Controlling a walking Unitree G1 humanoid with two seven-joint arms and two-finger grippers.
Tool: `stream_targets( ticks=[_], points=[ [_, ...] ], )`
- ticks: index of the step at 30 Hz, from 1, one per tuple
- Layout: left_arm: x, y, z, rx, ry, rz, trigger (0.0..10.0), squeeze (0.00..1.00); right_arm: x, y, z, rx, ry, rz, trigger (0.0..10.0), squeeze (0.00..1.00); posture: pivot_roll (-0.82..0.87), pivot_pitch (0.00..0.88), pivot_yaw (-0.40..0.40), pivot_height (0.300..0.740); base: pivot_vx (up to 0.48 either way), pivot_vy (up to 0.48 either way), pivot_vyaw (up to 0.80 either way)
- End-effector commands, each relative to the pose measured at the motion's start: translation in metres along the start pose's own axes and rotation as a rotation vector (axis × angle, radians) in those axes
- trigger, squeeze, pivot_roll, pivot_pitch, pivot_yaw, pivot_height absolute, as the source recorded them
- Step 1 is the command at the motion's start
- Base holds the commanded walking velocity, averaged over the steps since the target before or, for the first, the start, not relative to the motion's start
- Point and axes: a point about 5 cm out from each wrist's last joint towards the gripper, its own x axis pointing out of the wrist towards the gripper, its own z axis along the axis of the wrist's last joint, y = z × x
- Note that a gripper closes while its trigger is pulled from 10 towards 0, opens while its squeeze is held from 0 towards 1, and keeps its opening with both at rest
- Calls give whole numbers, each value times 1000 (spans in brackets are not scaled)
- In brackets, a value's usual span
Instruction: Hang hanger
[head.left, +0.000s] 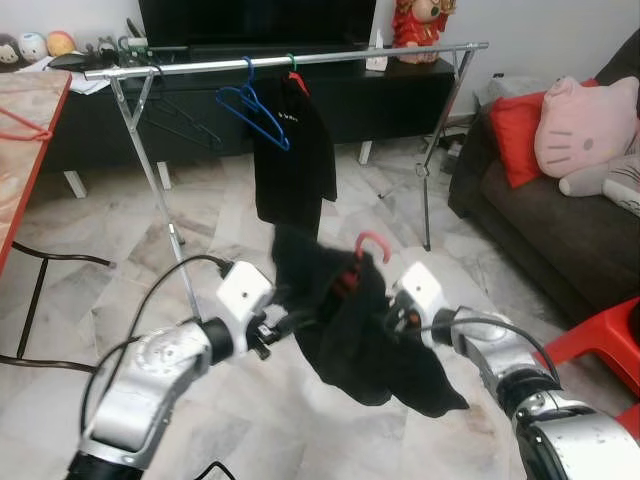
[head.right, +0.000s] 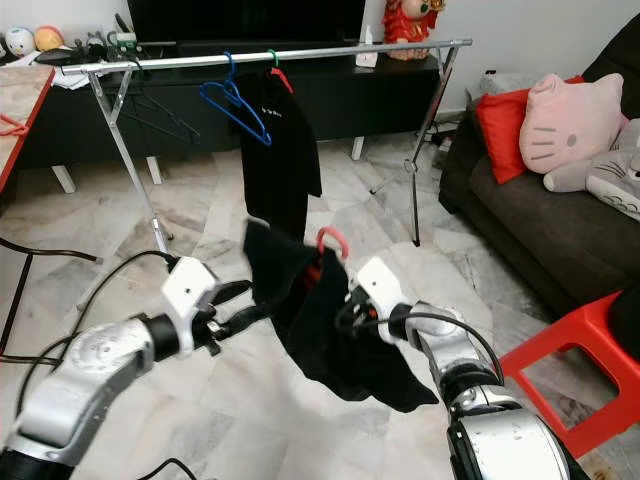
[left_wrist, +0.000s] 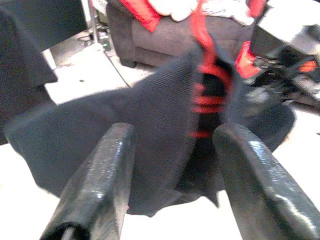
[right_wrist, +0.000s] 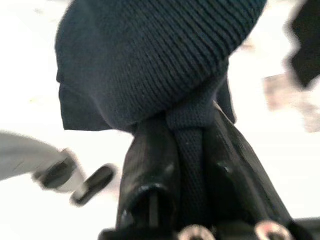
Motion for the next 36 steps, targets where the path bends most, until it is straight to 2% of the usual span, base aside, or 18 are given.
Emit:
stream_targets(
  ticks=[1,4,10,14,18,19,26,27,28,32,36],
  points=[
    [-4,-1,4,-2,-14,-21,10000,1000,-7,-4,10,-40,-38,47,0,0,74,0,-104,716,0,0,0],
    [-15,1,3,-3,8,-67,10000,1000,-17,1,3,-39,-16,191,0,0,73,0,-106,716,0,0,0],
    [-25,6,1,-9,39,-105,10000,1000,-24,2,-2,-41,6,252,0,0,73,0,-111,716,0,0,0],
    [-30,-2,-3,-23,73,-231,10000,1000,-25,5,-7,-46,38,286,0,0,74,0,-118,716,0,0,0],
    [-29,-9,-5,-31,83,-298,10000,1000,-25,10,-11,-55,62,331,0,0,75,0,-121,716,0,0,0],
    [-27,-8,-3,-27,76,-303,10000,1000,-24,13,-12,-55,66,370,0,0,75,0,-121,716,0,0,0],
    [-16,-7,0,13,73,-316,10000,1000,-26,16,-16,-83,108,416,0,0,68,0,-124,716,0,0,0],
    [-15,-7,-1,25,78,-314,10000,443,-26,16,-16,-87,110,421,0,0,68,0,-124,716,0,0,0],
    [-13,-8,-3,23,87,-316,10000,0,-26,16,-16,-94,111,425,0,0,68,0,-124,716,0,0,0],
    [-5,-18,-13,-5,117,-390,10000,0,-25,18,-14,-108,106,446,0,0,62,0,-122,716,0,0,0],
    [2,-21,-17,-17,115,-403,10000,0,-25,19,-13,-114,102,460,0,0,60,0,-122,716,0,0,0]
  ],
)
